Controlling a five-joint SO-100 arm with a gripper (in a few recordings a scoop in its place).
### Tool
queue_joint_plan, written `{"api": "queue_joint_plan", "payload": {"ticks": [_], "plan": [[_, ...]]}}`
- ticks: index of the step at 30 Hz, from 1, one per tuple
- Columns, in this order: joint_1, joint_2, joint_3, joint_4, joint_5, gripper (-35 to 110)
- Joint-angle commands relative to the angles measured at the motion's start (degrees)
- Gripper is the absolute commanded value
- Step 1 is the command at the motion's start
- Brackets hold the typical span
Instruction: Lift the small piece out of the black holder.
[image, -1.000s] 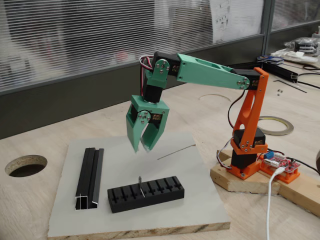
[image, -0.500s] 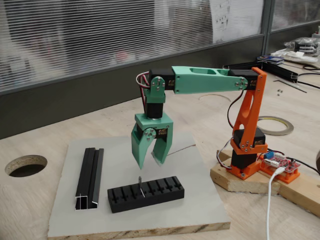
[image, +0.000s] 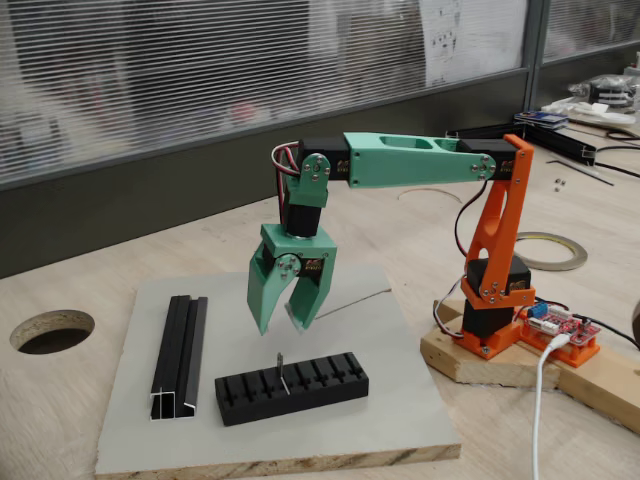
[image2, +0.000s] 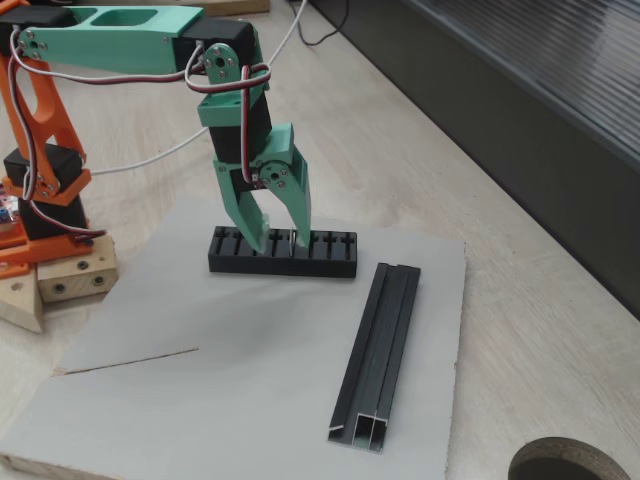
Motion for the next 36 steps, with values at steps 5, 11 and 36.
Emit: {"api": "queue_joint_plan", "payload": {"ticks": [5, 11, 36], "plan": [[-5.0, 1.1, 0.4, -0.5, 8.7, 36], [-5.4, -2.1, 0.0, -0.5, 8.7, 36], [-4.8, -3.3, 0.9, -6.1, 9.3, 36]]}}
